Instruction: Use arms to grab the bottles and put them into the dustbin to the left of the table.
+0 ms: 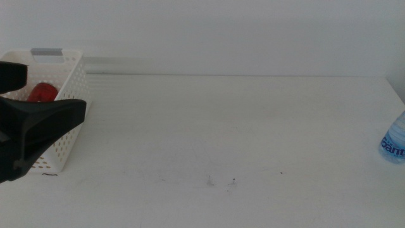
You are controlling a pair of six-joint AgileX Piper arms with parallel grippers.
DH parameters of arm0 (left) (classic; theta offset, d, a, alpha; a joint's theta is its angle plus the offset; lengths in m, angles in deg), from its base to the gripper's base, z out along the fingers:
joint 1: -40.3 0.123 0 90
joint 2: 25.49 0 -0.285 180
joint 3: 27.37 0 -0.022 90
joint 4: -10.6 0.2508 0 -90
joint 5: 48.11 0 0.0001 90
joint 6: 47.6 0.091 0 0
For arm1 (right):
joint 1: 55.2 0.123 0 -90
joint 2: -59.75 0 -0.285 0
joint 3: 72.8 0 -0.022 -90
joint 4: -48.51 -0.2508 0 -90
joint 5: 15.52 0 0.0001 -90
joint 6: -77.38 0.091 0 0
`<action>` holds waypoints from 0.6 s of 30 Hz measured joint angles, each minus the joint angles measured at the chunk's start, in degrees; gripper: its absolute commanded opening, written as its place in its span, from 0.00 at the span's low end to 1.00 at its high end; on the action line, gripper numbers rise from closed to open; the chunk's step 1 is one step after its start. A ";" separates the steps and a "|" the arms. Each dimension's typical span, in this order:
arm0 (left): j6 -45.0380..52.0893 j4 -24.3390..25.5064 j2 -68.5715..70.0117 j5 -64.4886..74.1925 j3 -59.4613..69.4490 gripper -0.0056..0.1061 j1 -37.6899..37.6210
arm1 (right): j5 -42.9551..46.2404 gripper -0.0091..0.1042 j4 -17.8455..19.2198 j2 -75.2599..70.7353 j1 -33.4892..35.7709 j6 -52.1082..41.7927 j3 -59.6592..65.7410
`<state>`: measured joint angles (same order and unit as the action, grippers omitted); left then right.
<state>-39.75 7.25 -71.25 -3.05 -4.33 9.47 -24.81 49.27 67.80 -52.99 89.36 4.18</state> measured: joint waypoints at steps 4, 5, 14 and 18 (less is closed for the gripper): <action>0.00 0.11 0.00 0.00 0.00 0.89 0.00 | 4.99 0.84 3.01 0.00 0.00 -1.65 0.00; 0.00 0.11 0.00 0.00 0.00 0.89 0.00 | 5.60 0.84 3.54 0.00 0.00 -1.91 0.00; 0.00 0.11 0.00 0.00 0.00 0.89 0.00 | 19.49 0.84 7.28 18.55 0.00 -6.33 0.00; 0.00 0.11 0.00 0.00 0.00 0.89 0.00 | 27.29 0.84 -0.76 30.15 0.00 -13.36 0.00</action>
<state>-39.75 7.36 -71.25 -3.05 -4.33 9.47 2.48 48.51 97.95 -52.99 75.99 4.18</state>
